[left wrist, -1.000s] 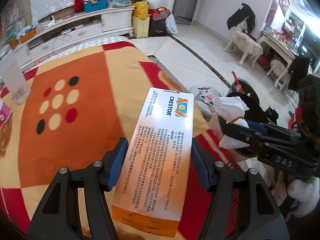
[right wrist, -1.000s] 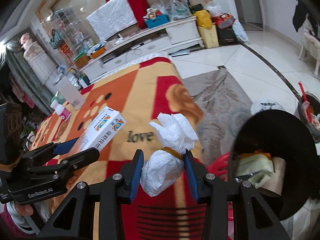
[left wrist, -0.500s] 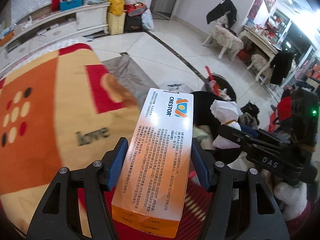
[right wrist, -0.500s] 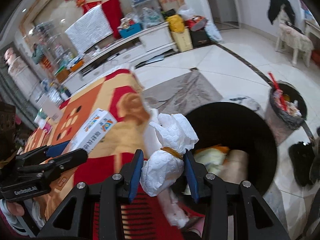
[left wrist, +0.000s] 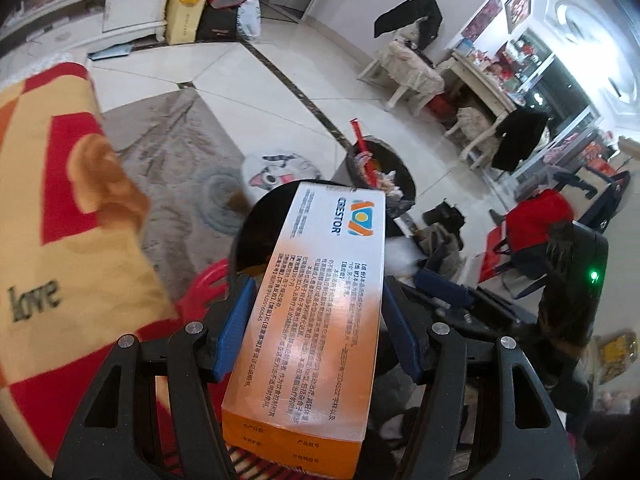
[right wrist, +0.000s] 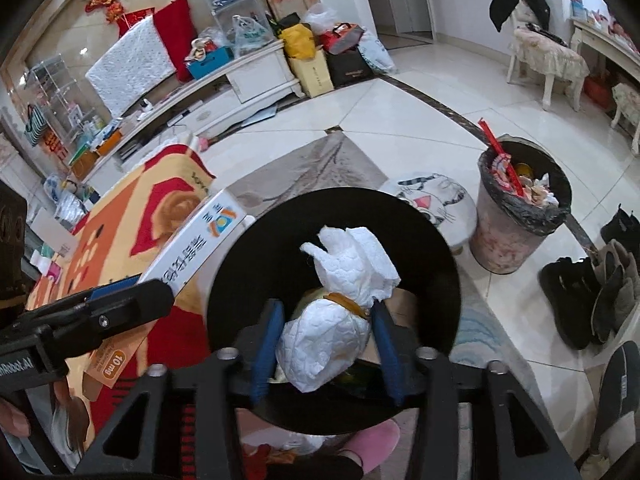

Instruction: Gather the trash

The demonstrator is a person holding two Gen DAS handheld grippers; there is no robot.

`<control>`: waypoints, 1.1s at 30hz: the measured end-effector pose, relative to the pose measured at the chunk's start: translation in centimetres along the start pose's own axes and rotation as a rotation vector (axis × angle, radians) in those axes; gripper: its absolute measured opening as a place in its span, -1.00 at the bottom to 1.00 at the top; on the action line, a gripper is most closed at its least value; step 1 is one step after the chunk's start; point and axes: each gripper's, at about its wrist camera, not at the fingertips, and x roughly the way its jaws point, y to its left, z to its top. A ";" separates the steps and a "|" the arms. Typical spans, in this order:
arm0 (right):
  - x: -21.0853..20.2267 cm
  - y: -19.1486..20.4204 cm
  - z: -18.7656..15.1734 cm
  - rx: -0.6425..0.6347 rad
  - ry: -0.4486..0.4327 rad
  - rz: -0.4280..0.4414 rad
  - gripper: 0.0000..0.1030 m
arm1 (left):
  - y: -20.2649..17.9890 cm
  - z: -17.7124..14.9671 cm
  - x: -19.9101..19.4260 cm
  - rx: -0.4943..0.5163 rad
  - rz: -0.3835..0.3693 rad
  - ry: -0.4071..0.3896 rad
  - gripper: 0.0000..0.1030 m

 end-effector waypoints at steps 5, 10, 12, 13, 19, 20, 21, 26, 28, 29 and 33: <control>-0.1 -1.3 0.0 0.045 -0.011 -0.010 0.35 | 0.5 0.4 0.6 -0.015 -0.021 -0.013 0.21; -0.1 -1.0 -0.5 0.032 -0.012 -0.011 0.35 | 0.9 -0.3 -0.3 0.014 0.057 -0.045 0.21; -0.1 -0.6 -0.8 0.024 -0.019 -0.017 0.35 | 1.0 -0.7 -1.1 0.023 0.113 -0.060 0.21; -0.1 -0.2 -1.0 0.019 -0.023 -0.018 0.35 | 1.1 -0.8 -1.4 0.029 0.135 -0.068 0.21; -0.4 1.9 -2.4 -0.016 -0.052 -0.036 0.35 | 1.7 -2.5 -3.9 0.055 0.290 -0.134 0.21; -0.5 2.4 -2.6 -0.020 -0.060 -0.036 0.36 | 1.8 -2.9 -4.2 0.058 0.303 -0.145 0.21; -0.7 2.7 -2.8 -0.024 -0.071 -0.039 0.36 | 1.9 -3.2 -4.6 0.059 0.319 -0.158 0.21; -2.6 5.0 -3.6 -0.050 -0.145 -0.065 0.43 | 2.0 -4.7 -7.5 0.072 0.340 -0.230 0.21; -3.6 5.7 -3.8 -0.051 -0.177 -0.066 0.51 | 1.8 -5.1 -8.7 0.081 0.347 -0.259 0.21; -4.1 5.9 -3.9 -0.050 -0.189 -0.063 0.51 | 1.7 -5.4 -9.3 0.086 0.350 -0.272 0.21; -6.4 7.3 -4.2 -0.050 -0.247 -0.068 0.52 | 1.3 -6.2 -11.5 0.104 0.365 -0.326 0.21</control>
